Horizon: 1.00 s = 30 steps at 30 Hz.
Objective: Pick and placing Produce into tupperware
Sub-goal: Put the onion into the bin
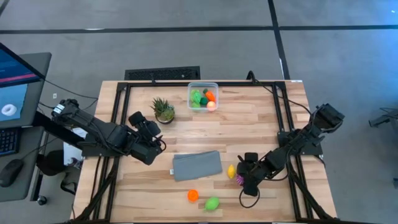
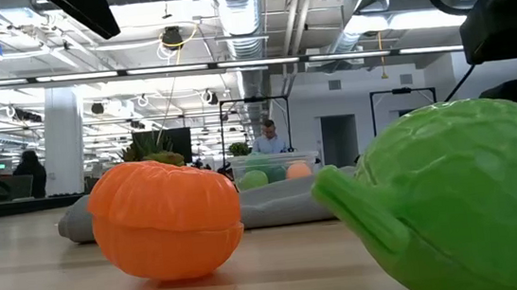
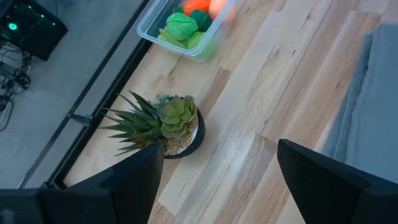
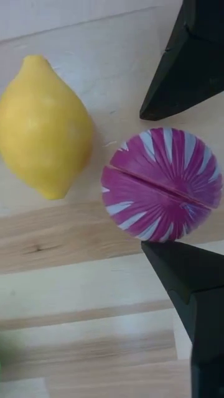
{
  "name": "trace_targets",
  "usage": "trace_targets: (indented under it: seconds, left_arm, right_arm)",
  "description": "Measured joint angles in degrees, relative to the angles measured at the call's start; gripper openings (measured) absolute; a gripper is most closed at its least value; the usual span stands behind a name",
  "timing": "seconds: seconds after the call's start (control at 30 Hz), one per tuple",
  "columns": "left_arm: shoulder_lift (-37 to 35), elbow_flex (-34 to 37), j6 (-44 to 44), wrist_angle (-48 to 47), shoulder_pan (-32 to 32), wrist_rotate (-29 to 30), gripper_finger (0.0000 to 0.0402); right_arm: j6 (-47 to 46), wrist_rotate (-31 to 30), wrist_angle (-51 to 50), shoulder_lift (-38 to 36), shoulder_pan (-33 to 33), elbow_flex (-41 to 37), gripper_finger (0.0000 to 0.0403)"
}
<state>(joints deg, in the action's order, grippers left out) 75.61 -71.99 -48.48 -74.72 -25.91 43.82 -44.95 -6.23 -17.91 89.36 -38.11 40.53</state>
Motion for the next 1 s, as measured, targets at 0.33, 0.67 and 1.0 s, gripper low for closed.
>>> trace_targets:
  seconds: [0.33,0.67,1.0]
  left_arm:
    - [0.00,0.00,-0.18,0.00,0.00,0.47,0.0306]
    - [0.00,0.00,-0.20,0.00,-0.01,0.56,0.0306]
    - [0.00,0.00,-0.20,0.00,0.00,0.58,0.0306]
  right_arm:
    - [-1.28,-1.18,-1.64,0.00,0.00,0.00,0.0326]
    - [-2.68,-1.69,-1.60,0.00,0.02,0.00,0.0303]
    - [-6.50,-4.51,-1.31,0.00,-0.17,0.00,0.0301]
